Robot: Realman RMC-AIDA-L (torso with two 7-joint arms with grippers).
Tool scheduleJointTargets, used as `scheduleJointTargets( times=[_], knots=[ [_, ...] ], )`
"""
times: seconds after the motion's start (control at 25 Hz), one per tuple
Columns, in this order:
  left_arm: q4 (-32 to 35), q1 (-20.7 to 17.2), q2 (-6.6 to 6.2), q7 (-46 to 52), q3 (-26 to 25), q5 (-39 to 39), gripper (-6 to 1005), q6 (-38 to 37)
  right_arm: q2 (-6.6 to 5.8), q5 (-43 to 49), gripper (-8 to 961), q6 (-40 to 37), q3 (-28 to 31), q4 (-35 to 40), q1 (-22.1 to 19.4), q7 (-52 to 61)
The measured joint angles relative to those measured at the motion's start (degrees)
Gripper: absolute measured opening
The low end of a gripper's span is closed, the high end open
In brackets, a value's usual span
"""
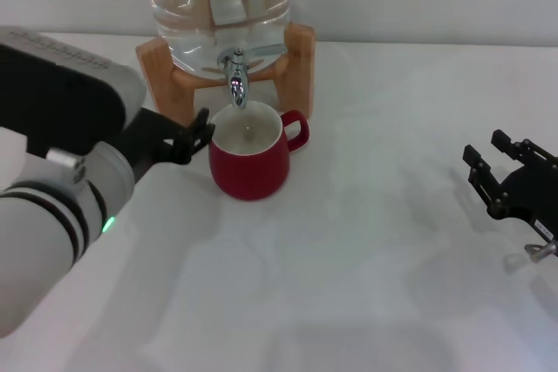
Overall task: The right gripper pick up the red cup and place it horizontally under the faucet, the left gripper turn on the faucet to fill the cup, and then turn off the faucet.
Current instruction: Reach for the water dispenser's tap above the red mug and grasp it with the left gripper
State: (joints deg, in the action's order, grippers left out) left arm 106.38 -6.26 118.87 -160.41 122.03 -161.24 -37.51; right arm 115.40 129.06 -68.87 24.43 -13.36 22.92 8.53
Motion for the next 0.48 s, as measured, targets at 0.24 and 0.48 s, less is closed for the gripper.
scheduleJointTargets(
  times=[0.24,0.48],
  knots=[
    [3.02,0.18,0.01,-1.26,1.49,-0.07,835,-7.51,0.0,0.29,401,0.51,-0.11,0.0,0.09,0.01],
    [4.09,-0.69,0.04,-1.33,1.82,0.37,834,-8.81,0.0,0.33,401,0.85,-0.28,0.0,0.11,0.55]
  ],
)
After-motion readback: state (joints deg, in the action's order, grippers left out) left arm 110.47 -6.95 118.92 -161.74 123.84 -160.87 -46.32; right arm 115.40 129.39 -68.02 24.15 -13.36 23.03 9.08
